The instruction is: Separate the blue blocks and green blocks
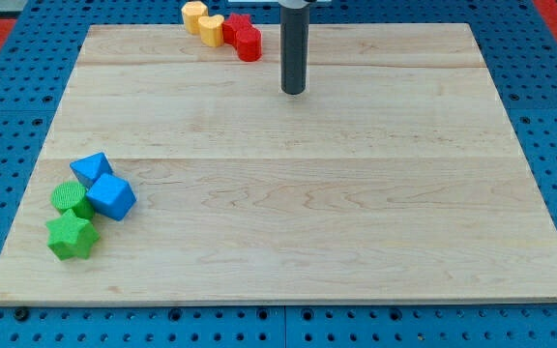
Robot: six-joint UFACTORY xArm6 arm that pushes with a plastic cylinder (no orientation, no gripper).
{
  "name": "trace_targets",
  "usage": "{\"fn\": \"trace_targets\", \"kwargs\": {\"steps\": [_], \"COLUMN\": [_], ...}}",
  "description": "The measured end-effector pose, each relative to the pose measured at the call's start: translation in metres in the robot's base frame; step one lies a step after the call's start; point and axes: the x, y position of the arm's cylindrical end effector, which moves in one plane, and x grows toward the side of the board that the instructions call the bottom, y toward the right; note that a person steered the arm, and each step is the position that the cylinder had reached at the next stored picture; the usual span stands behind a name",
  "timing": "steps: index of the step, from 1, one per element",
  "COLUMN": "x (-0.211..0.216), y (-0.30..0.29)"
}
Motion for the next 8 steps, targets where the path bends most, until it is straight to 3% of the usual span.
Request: {"fn": "trace_targets", "kwargs": {"steps": [1, 2, 3, 4, 6, 8], "x": [0.034, 0.046, 0.043, 0.048, 0.135, 0.173], "y": [-0.007, -0.075, -0.198, -0.282, -0.271, -0.244]}}
